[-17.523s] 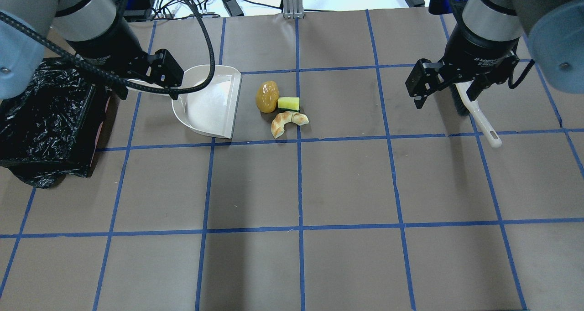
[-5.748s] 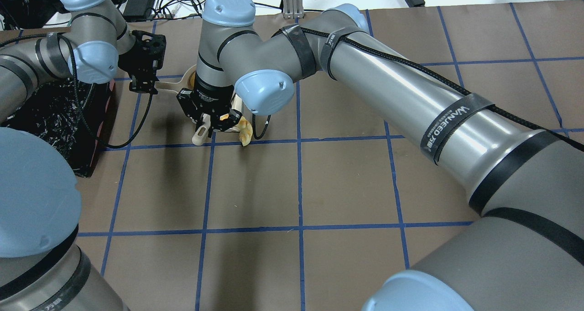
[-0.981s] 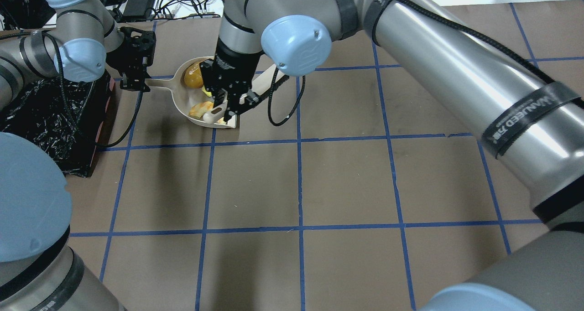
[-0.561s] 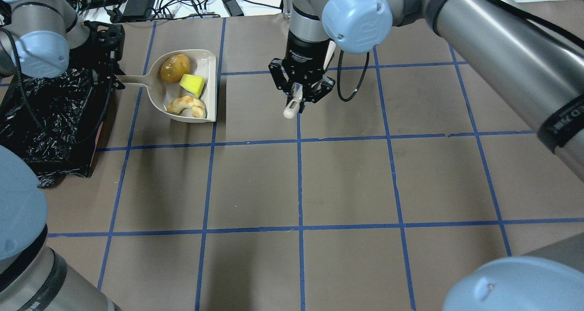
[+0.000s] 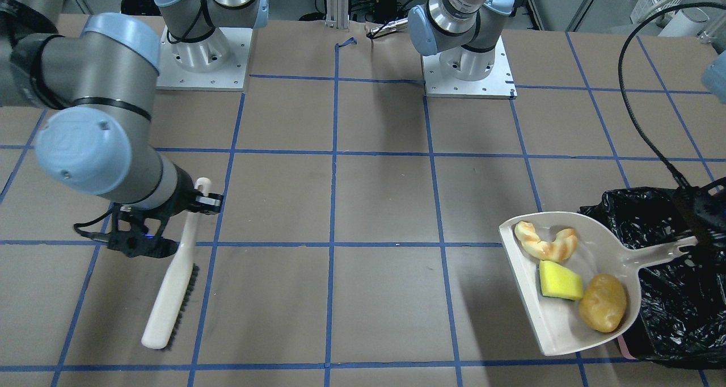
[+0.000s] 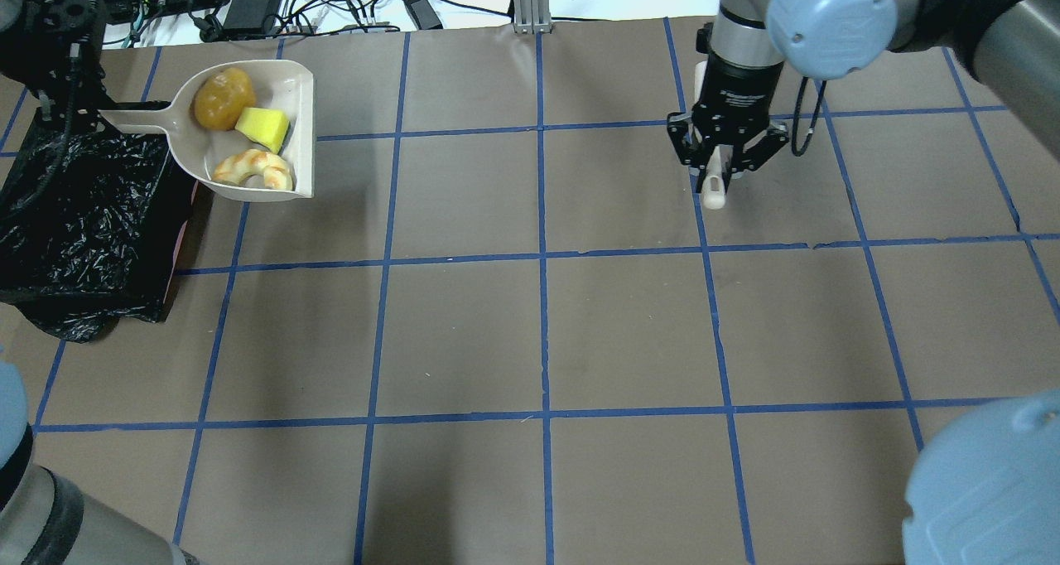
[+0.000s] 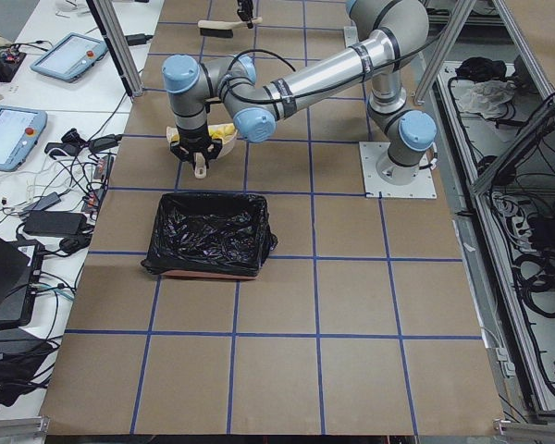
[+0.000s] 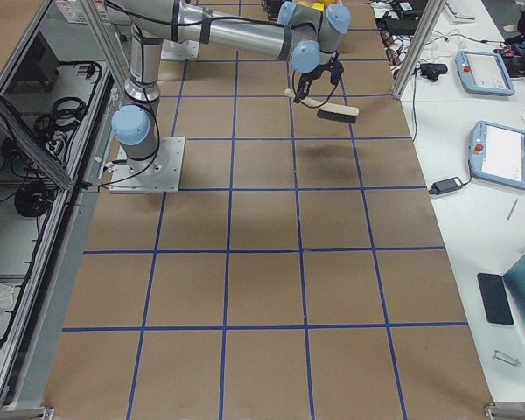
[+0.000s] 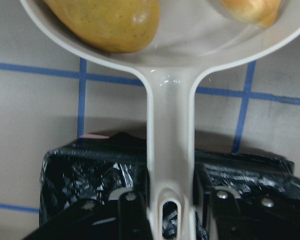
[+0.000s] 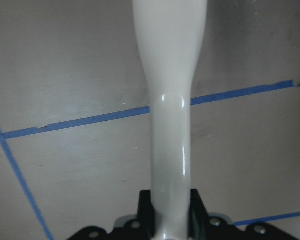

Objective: Sweep and dump trash into bin
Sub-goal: 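Lift the loaded dustpan toward the bin with left gripper while right gripper withdraws brush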

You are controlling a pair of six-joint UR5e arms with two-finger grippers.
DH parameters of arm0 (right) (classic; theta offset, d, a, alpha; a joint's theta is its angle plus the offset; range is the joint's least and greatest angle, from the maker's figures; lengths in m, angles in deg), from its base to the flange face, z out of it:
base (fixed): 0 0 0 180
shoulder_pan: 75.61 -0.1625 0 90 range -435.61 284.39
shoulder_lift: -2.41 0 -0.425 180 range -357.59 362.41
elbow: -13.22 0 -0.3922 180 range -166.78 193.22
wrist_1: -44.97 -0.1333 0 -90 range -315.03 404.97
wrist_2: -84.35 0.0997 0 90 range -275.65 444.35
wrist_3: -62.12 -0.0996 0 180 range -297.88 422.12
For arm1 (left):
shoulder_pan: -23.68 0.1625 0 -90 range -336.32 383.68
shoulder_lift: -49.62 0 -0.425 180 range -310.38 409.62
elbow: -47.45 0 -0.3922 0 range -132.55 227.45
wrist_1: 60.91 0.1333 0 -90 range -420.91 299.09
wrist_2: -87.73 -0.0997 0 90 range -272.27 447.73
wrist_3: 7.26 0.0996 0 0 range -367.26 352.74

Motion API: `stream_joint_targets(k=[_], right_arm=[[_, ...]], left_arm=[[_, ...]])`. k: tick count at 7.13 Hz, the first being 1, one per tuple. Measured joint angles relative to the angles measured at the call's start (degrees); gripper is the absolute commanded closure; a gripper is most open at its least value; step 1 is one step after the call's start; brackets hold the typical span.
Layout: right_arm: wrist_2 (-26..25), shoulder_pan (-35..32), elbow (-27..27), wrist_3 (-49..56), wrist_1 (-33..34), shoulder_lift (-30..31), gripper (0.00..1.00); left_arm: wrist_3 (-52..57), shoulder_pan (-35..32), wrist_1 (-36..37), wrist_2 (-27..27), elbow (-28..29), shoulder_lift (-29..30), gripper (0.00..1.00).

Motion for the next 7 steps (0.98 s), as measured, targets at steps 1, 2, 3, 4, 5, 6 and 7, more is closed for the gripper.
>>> stream_joint_targets(k=[1,2,3,4,5,6,7], right_arm=[[-2.32,3.75,1.01,5.04,0.11,0.46,1.0],[-4.03,7.04,2.46,9.12,0.6,1.09,1.0],[-4.9,9.76,4.05,12.8,1.7,1.86,1.0],[-5.27,12.42,5.73,16.26,4.0,2.41,1.0],[-5.3,15.07,7.46,19.03,6.29,2.62,1.0],[-5.16,17.04,9.3,21.18,8.45,2.67,1.0],[-4.95,18.03,11.11,22.45,10.73,2.65,1.0]], left_arm=[[0.27,2.7,-0.67,-0.23,0.35,-0.85,0.99],[0.63,5.82,-1.16,-0.3,0.48,-1.42,0.99],[0.83,8.92,-1.7,-0.39,0.65,-1.76,0.99],[0.97,11.95,-2.02,-1.07,0.87,-1.93,0.99],[1.3,14.33,-2.12,-2.21,1.03,-1.96,0.99],[2.23,15.73,-2.02,-2.93,1.16,-1.83,1.0],[3.58,16.8,-1.78,-4.25,1.42,-1.32,1.0]])
